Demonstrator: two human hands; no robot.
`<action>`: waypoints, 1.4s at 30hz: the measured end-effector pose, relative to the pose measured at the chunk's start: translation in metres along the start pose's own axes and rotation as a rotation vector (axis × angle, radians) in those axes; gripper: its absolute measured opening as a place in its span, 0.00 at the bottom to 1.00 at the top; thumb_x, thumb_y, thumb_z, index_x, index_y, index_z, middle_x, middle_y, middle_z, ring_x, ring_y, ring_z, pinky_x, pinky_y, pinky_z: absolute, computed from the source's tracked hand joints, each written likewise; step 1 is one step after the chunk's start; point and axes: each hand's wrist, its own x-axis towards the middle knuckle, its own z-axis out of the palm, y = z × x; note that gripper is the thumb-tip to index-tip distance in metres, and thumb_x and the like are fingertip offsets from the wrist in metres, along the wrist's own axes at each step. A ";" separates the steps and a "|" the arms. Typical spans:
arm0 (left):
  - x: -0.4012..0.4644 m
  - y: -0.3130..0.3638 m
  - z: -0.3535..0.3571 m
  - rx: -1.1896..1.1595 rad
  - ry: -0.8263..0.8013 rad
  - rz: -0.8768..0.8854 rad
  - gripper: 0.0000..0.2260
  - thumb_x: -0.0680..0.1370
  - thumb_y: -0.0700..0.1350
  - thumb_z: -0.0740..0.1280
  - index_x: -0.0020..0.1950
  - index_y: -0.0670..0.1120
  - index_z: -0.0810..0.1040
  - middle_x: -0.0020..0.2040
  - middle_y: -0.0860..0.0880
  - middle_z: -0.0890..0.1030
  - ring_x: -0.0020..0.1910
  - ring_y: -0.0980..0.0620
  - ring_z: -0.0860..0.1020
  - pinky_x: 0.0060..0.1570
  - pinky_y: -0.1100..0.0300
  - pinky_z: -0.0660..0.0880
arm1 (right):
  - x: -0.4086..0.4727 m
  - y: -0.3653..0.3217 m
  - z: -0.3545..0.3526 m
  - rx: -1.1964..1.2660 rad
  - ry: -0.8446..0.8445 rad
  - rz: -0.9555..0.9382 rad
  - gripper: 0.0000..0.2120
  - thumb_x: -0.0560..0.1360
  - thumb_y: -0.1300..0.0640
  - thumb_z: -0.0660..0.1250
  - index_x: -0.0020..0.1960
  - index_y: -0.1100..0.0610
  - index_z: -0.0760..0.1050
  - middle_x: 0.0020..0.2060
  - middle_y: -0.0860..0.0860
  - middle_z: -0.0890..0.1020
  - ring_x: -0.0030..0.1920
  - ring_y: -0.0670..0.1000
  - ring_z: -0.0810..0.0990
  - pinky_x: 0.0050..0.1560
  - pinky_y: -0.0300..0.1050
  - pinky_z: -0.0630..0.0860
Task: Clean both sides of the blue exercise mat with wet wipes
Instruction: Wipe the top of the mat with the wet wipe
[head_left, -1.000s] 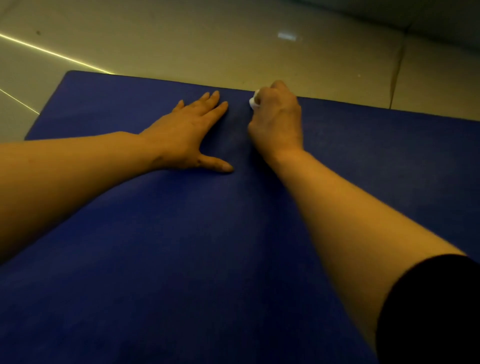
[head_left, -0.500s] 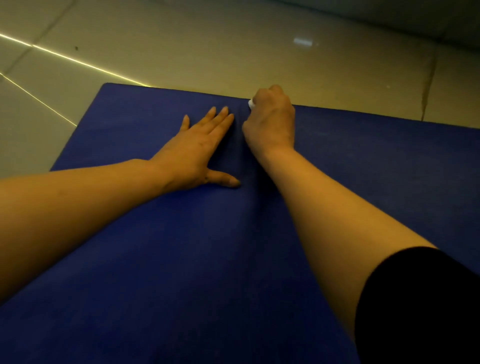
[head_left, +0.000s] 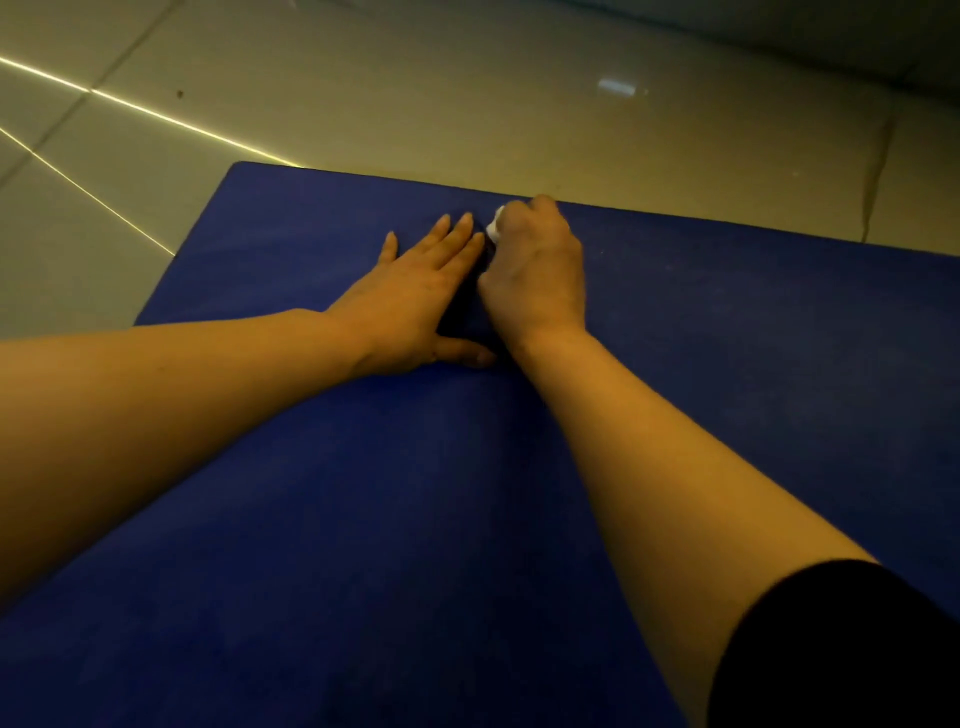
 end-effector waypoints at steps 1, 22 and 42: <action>-0.001 -0.001 0.000 0.010 -0.005 0.000 0.52 0.68 0.68 0.65 0.79 0.49 0.39 0.79 0.51 0.38 0.77 0.53 0.38 0.74 0.43 0.40 | -0.002 0.008 -0.006 -0.029 -0.005 -0.026 0.09 0.77 0.60 0.61 0.55 0.60 0.74 0.56 0.56 0.73 0.54 0.56 0.75 0.47 0.41 0.68; -0.033 0.006 -0.005 0.119 -0.143 0.047 0.51 0.67 0.71 0.58 0.79 0.47 0.38 0.78 0.48 0.36 0.78 0.50 0.38 0.75 0.43 0.45 | -0.045 0.048 -0.043 -0.074 0.062 0.210 0.08 0.75 0.65 0.61 0.53 0.61 0.75 0.55 0.57 0.74 0.50 0.57 0.75 0.42 0.40 0.65; -0.047 -0.001 0.008 0.181 -0.165 0.059 0.52 0.69 0.67 0.65 0.78 0.48 0.35 0.78 0.47 0.33 0.77 0.48 0.35 0.73 0.40 0.43 | -0.095 -0.007 -0.020 -0.088 -0.120 0.052 0.14 0.75 0.61 0.64 0.60 0.62 0.73 0.60 0.58 0.72 0.55 0.57 0.75 0.51 0.43 0.71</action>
